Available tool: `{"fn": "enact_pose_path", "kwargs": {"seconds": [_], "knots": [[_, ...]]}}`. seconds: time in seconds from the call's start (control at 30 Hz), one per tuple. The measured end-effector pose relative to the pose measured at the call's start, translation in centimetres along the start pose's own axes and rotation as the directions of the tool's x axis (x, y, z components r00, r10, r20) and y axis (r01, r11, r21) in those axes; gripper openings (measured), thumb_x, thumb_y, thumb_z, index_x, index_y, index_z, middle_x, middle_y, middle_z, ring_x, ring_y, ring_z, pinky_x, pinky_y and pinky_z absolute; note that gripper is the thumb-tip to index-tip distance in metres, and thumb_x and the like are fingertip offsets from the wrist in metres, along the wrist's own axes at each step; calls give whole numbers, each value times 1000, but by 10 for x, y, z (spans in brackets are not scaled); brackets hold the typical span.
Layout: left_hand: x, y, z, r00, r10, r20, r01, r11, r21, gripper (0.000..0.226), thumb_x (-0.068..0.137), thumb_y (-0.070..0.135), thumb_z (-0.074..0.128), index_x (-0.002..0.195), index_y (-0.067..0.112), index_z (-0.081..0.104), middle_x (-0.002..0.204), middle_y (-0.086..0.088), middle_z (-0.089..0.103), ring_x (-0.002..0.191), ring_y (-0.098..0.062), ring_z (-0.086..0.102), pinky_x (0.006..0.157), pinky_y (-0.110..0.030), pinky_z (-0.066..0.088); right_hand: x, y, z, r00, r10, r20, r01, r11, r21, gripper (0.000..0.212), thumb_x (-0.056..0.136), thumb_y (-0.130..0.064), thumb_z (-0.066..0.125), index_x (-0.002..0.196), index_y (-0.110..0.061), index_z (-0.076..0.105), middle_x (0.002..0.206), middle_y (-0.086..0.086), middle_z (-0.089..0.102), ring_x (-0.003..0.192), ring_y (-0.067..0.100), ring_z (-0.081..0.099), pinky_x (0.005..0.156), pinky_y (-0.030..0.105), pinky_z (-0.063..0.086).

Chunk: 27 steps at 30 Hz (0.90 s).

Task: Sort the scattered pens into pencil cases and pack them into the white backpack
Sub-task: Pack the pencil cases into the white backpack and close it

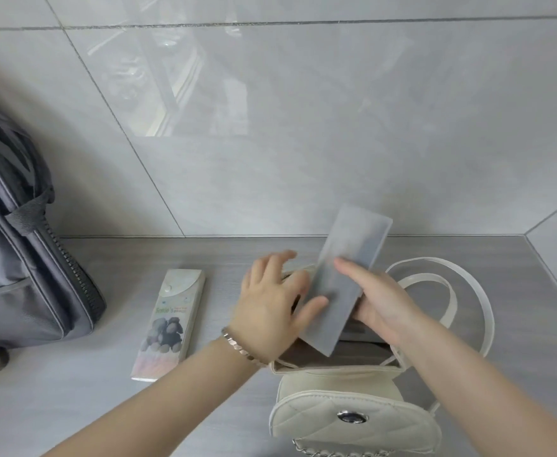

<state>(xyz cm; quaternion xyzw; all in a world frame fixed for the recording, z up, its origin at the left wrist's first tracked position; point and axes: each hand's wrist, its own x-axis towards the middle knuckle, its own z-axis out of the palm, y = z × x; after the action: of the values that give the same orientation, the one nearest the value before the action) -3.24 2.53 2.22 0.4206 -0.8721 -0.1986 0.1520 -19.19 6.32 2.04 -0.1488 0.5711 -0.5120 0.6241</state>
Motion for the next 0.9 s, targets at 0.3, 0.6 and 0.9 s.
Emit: {"fn": "enact_pose_path", "kwargs": {"seconds": [0.3, 0.6, 0.9], "knots": [[8, -28, 15, 890, -268, 369, 307, 951, -49, 68, 79, -8, 34, 137, 28, 37, 142, -3, 37, 125, -21, 42, 95, -15, 31, -10, 16, -10, 899, -433, 65, 397, 746, -534, 28, 78, -17, 71, 72, -44, 67, 78, -30, 69, 80, -14, 61, 81, 18, 48], [5, -16, 10, 880, -257, 401, 346, 923, -167, 68, 81, -12, 31, 140, 22, 32, 144, -2, 33, 126, -19, 39, 77, -3, 23, -19, 12, -9, 874, -424, 237, 469, 613, -636, 44, 72, -9, 77, 81, -46, 56, 72, -47, 57, 76, -28, 51, 66, -7, 33], [-9, -18, 7, 887, -239, 396, 341, 917, -209, 72, 81, -12, 32, 143, 23, 25, 146, -2, 28, 129, -17, 38, 82, 2, 18, -22, 36, -21, 605, -425, 674, 768, 84, -635, 27, 98, -28, 41, 119, -20, 56, 120, 3, 61, 117, 6, 50, 103, 15, 34]]}}
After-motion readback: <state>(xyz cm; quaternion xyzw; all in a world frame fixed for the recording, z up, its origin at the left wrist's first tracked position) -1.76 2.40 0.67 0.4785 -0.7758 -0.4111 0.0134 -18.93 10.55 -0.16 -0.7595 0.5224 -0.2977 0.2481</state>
